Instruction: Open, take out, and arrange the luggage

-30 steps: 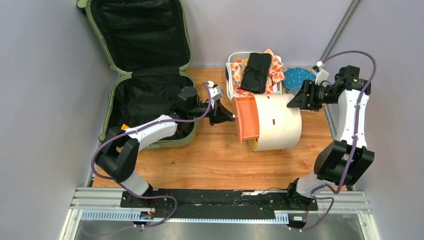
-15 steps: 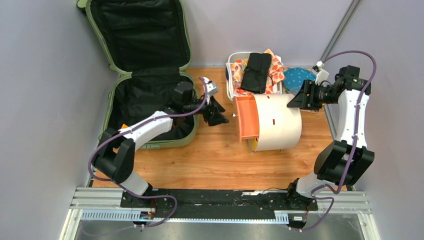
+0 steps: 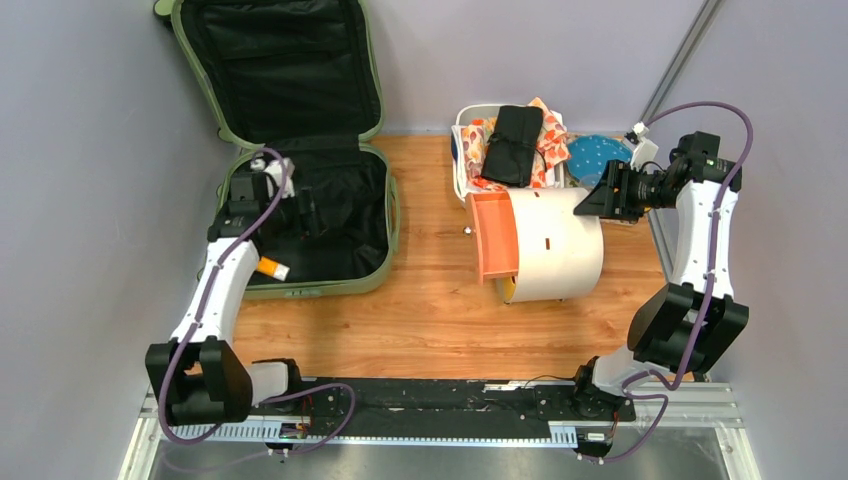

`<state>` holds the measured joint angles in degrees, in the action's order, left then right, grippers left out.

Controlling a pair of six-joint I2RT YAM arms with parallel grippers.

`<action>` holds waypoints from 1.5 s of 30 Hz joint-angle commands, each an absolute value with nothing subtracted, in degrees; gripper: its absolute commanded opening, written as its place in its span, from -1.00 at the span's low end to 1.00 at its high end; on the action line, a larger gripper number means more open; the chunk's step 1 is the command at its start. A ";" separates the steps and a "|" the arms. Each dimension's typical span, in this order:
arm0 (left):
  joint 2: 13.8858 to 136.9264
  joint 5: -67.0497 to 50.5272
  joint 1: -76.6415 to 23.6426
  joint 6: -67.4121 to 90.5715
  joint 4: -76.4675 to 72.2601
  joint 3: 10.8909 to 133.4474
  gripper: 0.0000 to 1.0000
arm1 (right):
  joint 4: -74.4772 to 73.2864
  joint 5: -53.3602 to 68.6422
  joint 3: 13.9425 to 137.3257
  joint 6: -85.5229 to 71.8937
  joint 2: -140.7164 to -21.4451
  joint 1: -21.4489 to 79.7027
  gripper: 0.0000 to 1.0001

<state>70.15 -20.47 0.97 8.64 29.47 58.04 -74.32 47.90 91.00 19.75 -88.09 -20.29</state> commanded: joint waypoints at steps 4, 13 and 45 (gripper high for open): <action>72.06 5.79 11.67 17.75 43.25 53.54 0.68 | -80.33 39.64 88.33 23.47 -89.29 -19.07 0.21; 84.45 10.28 16.35 22.94 42.01 53.26 0.73 | -80.51 38.94 89.38 23.47 -90.35 -19.16 0.22; 77.78 -18.03 -1.41 11.61 23.18 64.14 -0.75 | -81.04 38.76 92.46 22.94 -93.34 -19.07 0.22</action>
